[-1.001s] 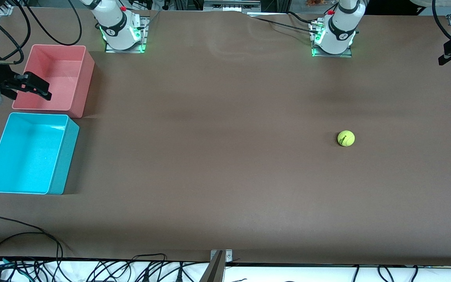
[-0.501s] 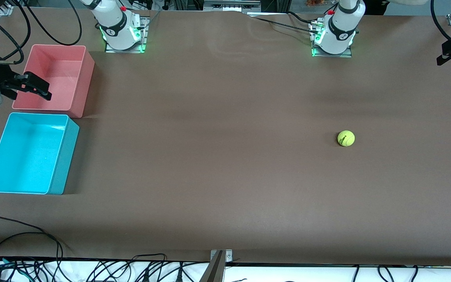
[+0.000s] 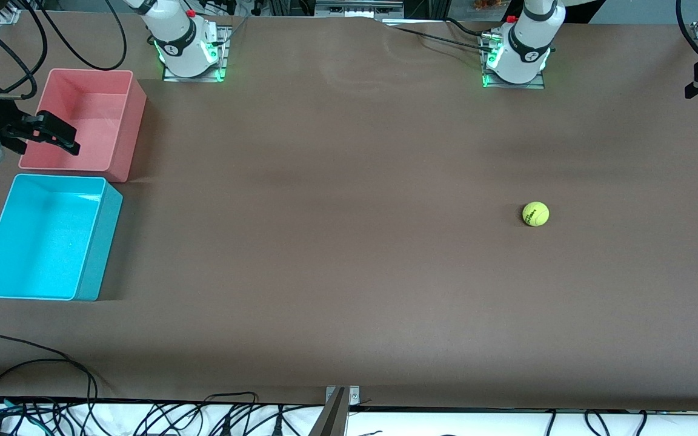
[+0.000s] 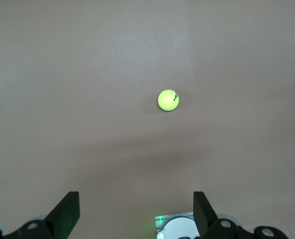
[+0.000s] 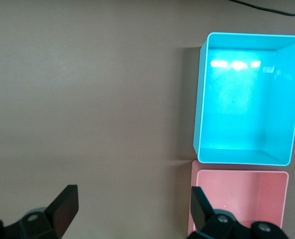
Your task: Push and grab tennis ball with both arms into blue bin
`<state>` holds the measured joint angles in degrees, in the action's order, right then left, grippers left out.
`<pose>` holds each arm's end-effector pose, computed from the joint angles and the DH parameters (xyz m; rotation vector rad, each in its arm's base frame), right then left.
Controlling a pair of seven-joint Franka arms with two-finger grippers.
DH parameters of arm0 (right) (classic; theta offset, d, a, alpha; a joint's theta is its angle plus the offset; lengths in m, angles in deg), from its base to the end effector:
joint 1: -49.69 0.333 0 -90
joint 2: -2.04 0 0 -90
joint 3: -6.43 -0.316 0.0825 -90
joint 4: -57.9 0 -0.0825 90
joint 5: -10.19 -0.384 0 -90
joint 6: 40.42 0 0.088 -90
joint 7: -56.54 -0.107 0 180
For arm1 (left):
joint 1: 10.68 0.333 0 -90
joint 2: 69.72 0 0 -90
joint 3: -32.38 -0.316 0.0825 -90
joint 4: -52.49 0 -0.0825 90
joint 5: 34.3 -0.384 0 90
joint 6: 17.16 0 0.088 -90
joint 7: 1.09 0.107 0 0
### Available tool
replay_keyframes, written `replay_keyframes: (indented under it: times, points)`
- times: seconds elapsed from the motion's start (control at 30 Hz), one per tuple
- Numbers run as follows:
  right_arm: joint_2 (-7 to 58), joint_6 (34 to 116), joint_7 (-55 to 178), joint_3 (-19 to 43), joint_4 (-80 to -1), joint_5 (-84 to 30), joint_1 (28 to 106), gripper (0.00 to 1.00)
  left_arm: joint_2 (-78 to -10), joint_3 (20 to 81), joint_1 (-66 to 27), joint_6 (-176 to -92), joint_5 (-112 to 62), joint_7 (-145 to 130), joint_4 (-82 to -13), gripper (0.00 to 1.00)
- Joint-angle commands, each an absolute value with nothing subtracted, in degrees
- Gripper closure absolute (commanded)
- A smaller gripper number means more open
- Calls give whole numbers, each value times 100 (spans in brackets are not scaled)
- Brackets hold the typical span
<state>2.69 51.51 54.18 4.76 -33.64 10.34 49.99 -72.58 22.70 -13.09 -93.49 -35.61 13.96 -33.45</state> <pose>0.5601 0.0189 0.6084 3.1391 -0.0105 -0.0070 0.5081 0.0704 0.6639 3.1201 -0.2069 -0.1863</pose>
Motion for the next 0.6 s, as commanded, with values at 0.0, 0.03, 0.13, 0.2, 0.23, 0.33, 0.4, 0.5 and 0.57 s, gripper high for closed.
replay_keyframes:
  times: [0.0, 0.03, 0.13, 0.2, 0.23, 0.33, 0.4, 0.5, 0.57]
  points:
    - [300, 5081, 5364, 485, -3254, 967, 5004, 0, -7104, 2306, -1305, -9257, -3694, 1517, -3162, 0]
    - [300, 5081, 5364, 485, -3254, 967, 5013, 0, -7043, 2297, -1288, -9257, -3642, 1561, -3162, 0]
    - [300, 5081, 5364, 485, -3254, 958, 5013, 0, -6919, 2297, -1288, -9397, -3606, 1561, -3241, 0]
    - [300, 5081, 5364, 485, -3254, 967, 5004, 0, -6945, 2297, -1305, -9669, -3641, 1561, -3469, 0]
    - [300, 5081, 5364, 485, -3254, 967, 5004, 0, -6971, 2297, -1305, -9792, -3658, 1561, -3618, 0]
    - [300, 5081, 5364, 485, -3254, 958, 5004, 0, -7015, 2297, -1288, -10170, -3667, 1561, -3969, 0]
    - [300, 5081, 5364, 485, -3254, 967, 5004, 0, -7016, 2297, -1279, -10416, -3676, 1561, -4207, 0]
    - [300, 5081, 5364, 485, -3254, 967, 5004, 0, -7024, 2297, -1270, -10925, -3685, 1570, -4672, 0]
    - [300, 5081, 5364, 485, -3254, 967, 5004, 0, -7033, 2297, -1261, -11285, -3685, 1579, -5015, 0]
